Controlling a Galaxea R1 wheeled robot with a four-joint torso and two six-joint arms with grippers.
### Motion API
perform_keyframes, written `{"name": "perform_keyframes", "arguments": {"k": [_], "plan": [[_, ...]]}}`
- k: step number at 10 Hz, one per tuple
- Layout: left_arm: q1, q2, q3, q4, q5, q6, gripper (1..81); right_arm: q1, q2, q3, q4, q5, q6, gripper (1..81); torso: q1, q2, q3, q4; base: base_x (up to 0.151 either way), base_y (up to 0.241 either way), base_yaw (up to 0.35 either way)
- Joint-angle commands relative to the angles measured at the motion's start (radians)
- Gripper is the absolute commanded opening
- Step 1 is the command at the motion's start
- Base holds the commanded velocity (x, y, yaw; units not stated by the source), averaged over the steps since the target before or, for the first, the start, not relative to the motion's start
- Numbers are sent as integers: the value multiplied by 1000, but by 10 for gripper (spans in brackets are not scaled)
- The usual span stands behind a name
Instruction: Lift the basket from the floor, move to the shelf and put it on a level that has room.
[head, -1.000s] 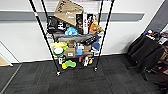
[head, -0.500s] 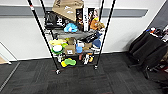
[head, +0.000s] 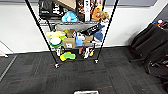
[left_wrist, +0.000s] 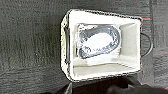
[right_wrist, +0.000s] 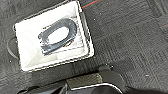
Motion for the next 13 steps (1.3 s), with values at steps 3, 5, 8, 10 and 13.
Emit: {"name": "perform_keyframes", "arguments": {"k": [3, 5, 8, 10, 13], "plan": [[-101, 2, 1, -10, 59, -5, 811, 85, -31, 26, 11, -68, 0, 811, 106, -165, -61, 0, 0, 0, 0], [-102, 2, -8, -12, 59, -6, 811, 108, -29, 26, 1, -106, 0, 811, 141, -217, -90, 0, 0, 0, 0], [-101, -11, -21, -45, 58, -6, 811, 136, -28, 21, -9, -152, -2, 811, 202, -315, -100, 0, 0, 0, 0], [-99, -12, -25, -56, 58, -6, 811, 151, -28, 12, -22, -185, -9, 811, 245, -385, -101, 0, 0, 0, 0], [-94, -11, -36, -75, 58, -6, 811, 160, -28, -5, -22, -203, -12, 811, 312, -489, -195, 0, 0, 0, 0]]}}
